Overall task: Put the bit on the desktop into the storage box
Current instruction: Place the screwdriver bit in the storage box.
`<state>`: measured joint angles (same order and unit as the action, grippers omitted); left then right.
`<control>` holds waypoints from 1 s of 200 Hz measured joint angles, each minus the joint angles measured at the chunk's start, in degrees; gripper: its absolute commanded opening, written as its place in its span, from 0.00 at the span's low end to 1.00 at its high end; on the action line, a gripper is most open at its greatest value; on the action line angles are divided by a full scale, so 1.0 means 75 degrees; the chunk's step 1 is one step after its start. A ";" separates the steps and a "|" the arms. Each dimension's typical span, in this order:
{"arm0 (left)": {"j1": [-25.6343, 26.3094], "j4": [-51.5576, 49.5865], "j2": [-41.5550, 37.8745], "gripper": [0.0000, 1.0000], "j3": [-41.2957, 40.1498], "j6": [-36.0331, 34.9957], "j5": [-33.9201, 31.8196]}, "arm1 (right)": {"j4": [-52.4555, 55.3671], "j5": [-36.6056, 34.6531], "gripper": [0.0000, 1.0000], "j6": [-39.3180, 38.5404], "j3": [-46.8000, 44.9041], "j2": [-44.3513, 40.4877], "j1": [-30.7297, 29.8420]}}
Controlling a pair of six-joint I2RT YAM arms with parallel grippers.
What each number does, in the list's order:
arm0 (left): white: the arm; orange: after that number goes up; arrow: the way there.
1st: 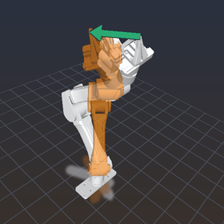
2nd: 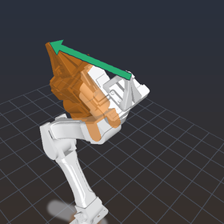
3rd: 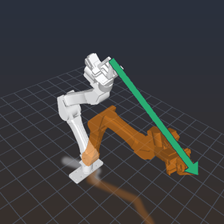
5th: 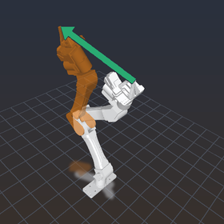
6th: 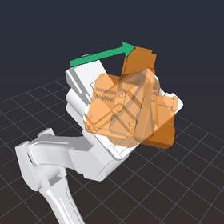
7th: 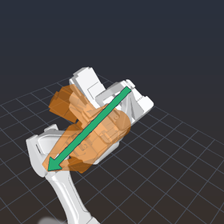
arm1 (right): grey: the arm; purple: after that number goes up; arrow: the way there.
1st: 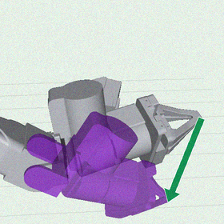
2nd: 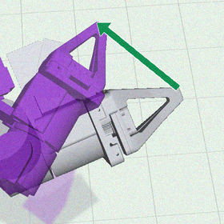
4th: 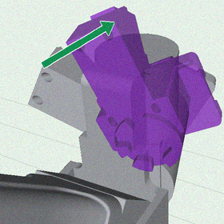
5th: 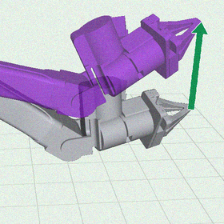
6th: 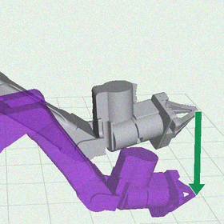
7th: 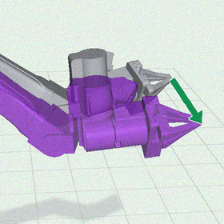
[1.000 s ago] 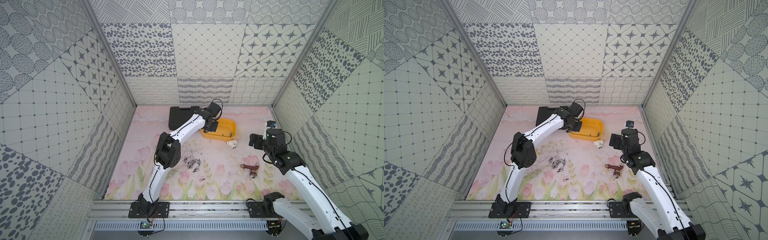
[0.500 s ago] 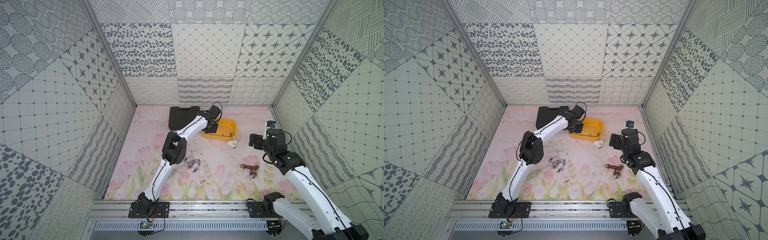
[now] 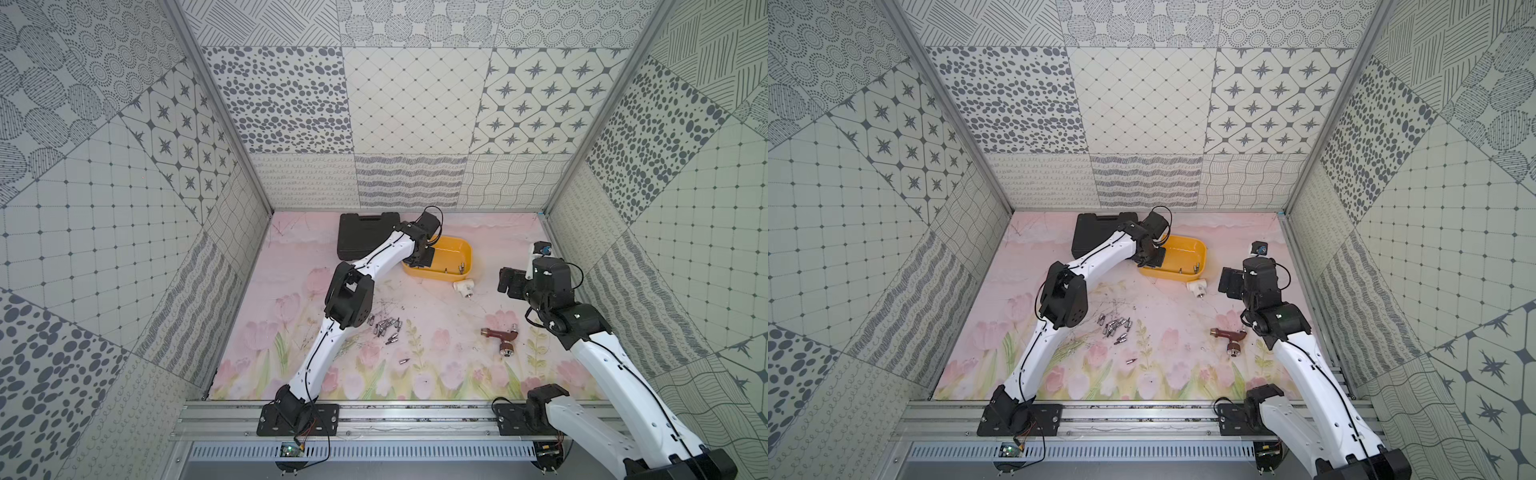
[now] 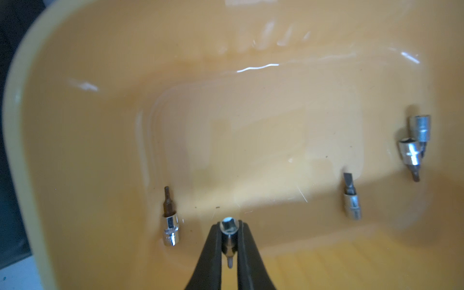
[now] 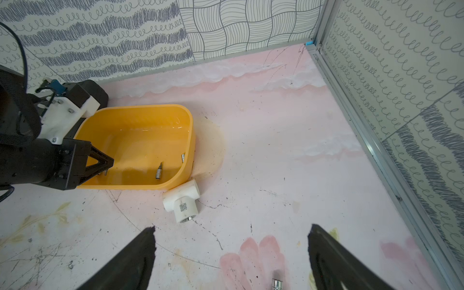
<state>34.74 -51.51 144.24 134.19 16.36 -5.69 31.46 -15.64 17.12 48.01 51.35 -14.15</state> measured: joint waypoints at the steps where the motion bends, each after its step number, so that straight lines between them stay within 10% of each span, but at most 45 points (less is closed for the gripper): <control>1: 0.0000 0.0000 0.0000 0.13 0.0000 0.0000 0.0000 | -0.0003 0.0000 0.97 0.0000 0.0003 0.0000 0.0000; 136: -0.0015 -0.0061 -0.0697 0.53 -0.0178 0.0003 0.0093 | 0.0058 0.0644 0.97 -0.0356 0.0003 -0.0076 0.0000; 200: -0.0038 0.0525 -0.3069 0.72 -0.2547 -0.0017 0.0338 | 0.0283 0.1967 0.97 -0.1055 0.0003 -0.0574 0.0003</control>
<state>34.46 -47.57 121.23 115.09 16.23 -3.16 33.58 -0.89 9.21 48.03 47.05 -14.13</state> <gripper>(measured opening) 0.686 0.966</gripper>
